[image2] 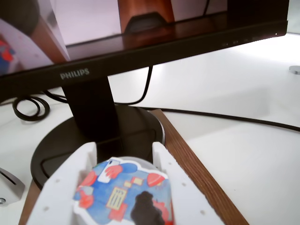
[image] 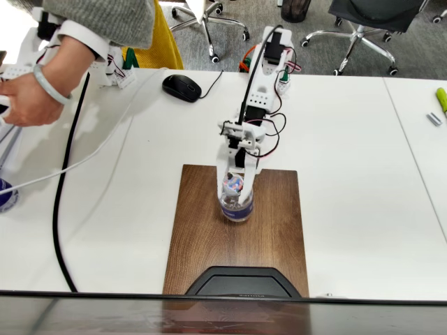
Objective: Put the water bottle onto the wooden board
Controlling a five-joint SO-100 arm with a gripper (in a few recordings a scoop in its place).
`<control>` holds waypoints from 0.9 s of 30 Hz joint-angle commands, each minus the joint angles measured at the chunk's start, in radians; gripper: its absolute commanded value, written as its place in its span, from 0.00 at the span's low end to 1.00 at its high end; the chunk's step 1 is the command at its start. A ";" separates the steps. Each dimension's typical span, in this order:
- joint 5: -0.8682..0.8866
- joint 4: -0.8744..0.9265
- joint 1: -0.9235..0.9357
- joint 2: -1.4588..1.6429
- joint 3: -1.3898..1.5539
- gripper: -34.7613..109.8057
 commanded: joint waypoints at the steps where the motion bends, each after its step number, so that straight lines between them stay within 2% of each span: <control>1: 0.009 -0.107 -0.011 0.110 0.025 0.24; 27: -0.025 -0.337 -0.018 0.063 0.241 0.24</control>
